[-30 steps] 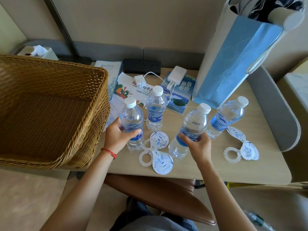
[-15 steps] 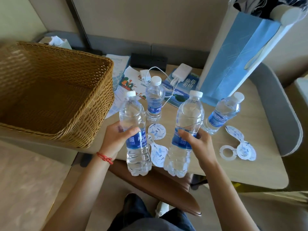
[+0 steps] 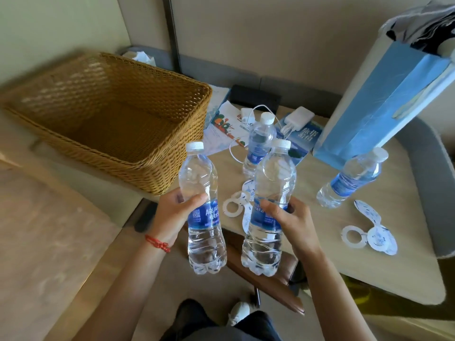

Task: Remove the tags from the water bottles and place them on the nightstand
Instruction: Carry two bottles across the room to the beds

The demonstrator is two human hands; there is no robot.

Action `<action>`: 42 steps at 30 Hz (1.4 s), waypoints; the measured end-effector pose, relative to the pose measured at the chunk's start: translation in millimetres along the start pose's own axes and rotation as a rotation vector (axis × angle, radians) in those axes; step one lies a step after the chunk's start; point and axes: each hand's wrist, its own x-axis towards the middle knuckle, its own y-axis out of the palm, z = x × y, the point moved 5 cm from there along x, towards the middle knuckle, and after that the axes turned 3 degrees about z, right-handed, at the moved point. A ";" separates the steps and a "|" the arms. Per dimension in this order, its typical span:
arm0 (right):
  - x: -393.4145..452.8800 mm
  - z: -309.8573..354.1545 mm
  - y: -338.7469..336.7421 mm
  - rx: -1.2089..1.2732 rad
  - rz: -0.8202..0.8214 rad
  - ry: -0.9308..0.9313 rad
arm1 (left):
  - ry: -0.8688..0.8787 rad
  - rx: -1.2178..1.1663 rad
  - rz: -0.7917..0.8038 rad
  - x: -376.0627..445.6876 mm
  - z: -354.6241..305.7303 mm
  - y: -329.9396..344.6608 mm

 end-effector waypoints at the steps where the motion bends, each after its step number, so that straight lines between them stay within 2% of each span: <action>1: -2.9 1.1 11.1 0.003 0.022 -0.006 | 0.024 0.010 -0.014 -6.9 -3.0 -8.7; 11: -35.1 -13.7 146.8 -0.021 0.255 0.029 | 0.026 0.042 -0.166 -96.0 -4.2 -126.2; 18: -57.0 -32.4 244.8 -0.108 0.497 0.088 | 0.023 -0.002 -0.423 -170.7 5.9 -217.5; 25: -83.6 -47.1 349.3 -0.216 0.780 0.133 | 0.004 -0.035 -0.782 -261.4 26.5 -286.2; 34: -117.1 -76.5 435.7 -0.338 1.153 0.171 | -0.073 -0.132 -1.232 -365.3 58.4 -303.7; 42: -146.7 -102.8 475.8 -0.446 1.506 0.201 | -0.096 -0.308 -1.618 -423.9 88.4 -256.0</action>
